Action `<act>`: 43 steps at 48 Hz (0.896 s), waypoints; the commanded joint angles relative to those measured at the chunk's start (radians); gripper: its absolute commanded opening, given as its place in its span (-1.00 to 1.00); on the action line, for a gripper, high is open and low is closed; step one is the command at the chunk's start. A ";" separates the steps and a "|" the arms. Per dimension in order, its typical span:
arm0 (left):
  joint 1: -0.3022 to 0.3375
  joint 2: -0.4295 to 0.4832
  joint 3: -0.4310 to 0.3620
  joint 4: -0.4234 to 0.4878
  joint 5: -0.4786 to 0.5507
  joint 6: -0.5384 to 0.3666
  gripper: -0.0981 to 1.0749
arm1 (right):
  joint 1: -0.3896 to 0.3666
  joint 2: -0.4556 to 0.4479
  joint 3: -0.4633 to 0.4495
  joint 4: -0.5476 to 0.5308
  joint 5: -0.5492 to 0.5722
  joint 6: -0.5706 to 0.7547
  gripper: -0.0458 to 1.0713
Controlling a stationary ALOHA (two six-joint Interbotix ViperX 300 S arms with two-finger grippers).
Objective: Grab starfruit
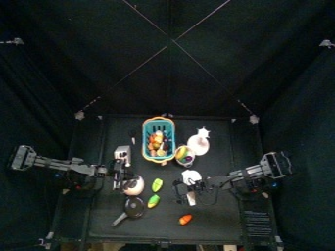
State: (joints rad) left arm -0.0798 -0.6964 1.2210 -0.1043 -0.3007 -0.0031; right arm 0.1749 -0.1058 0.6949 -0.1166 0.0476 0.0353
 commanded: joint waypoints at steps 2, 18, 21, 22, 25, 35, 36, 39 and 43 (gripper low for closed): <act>-0.002 0.003 -0.014 -0.002 -0.008 0.000 -0.41 | -0.017 0.049 -0.069 -0.038 -0.009 0.000 0.93; -0.002 0.003 -0.012 -0.002 -0.009 0.000 -0.41 | -0.044 0.249 -0.281 -0.227 0.057 0.002 0.93; -0.002 0.003 -0.012 -0.002 -0.008 0.000 -0.41 | -0.052 0.275 -0.314 -0.245 0.087 0.003 0.93; -0.002 0.003 -0.011 -0.002 -0.008 0.000 -0.41 | -0.054 0.284 -0.325 -0.250 0.098 0.003 0.93; -0.002 0.003 -0.011 -0.002 -0.009 0.000 -0.41 | -0.060 0.310 -0.356 -0.262 0.137 0.002 0.93; -0.002 0.003 -0.008 -0.002 -0.009 0.000 -0.41 | -0.072 0.373 -0.414 -0.276 0.219 -0.005 0.93; -0.002 0.003 -0.006 -0.002 -0.008 0.000 -0.41 | -0.074 0.379 -0.419 -0.278 0.225 0.000 0.93; -0.002 0.003 -0.006 -0.002 -0.009 0.000 -0.41 | -0.078 0.390 -0.428 -0.276 0.238 0.000 0.93; -0.002 0.003 -0.005 -0.002 -0.008 0.000 -0.41 | -0.081 0.403 -0.433 -0.278 0.245 0.000 0.93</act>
State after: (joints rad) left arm -0.0782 -0.6949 1.2272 -0.1058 -0.3007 -0.0031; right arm 0.1012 0.3099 0.2899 -0.3942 0.2884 0.0337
